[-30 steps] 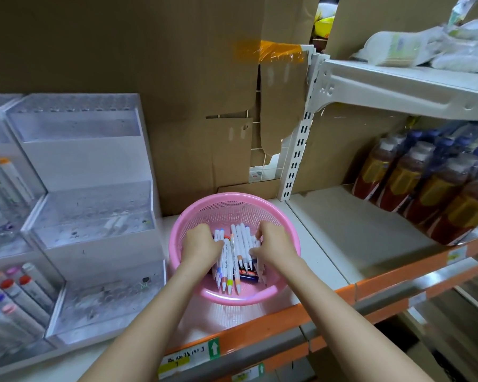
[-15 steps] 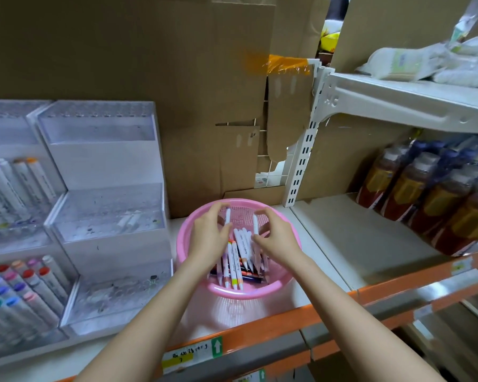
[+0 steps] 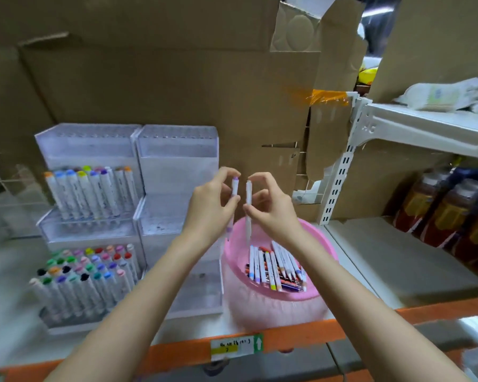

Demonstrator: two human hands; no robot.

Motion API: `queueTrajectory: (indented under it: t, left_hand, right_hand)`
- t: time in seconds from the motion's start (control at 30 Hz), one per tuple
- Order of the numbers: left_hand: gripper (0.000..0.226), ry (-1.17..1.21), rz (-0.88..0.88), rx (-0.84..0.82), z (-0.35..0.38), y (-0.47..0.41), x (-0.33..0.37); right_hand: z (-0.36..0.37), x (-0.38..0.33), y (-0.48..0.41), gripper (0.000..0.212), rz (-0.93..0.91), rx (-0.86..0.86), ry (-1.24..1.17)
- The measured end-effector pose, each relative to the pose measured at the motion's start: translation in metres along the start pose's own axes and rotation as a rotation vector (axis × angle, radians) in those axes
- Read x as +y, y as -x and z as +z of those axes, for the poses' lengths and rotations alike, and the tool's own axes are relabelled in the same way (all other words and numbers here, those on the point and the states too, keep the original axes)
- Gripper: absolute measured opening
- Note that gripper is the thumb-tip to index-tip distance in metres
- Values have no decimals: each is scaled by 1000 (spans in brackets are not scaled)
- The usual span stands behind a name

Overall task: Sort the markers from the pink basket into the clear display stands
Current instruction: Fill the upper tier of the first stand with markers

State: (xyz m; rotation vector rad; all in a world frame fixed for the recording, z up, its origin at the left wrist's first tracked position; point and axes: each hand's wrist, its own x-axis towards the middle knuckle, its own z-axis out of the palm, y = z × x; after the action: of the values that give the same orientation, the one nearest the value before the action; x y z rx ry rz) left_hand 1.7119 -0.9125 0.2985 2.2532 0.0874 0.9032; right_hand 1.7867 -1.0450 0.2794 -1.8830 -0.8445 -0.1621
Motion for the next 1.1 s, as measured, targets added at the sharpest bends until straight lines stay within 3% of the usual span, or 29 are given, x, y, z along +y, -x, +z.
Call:
queueTrajectory:
  t: [0.3,0.67,1.1]
  left_hand:
    - [36,4,37,170,-109,-6,-34]
    - [35,36,43,225,-192,-32,-83]
    - [35,61,95,62,-191,-45,-120]
  right_hand:
    - [69,-71,-35,41,-151,-20,-180]
    - [151,-122,-77,42,-219,53,-121]
    - [182,-124,-81,39,-225,169,-23]
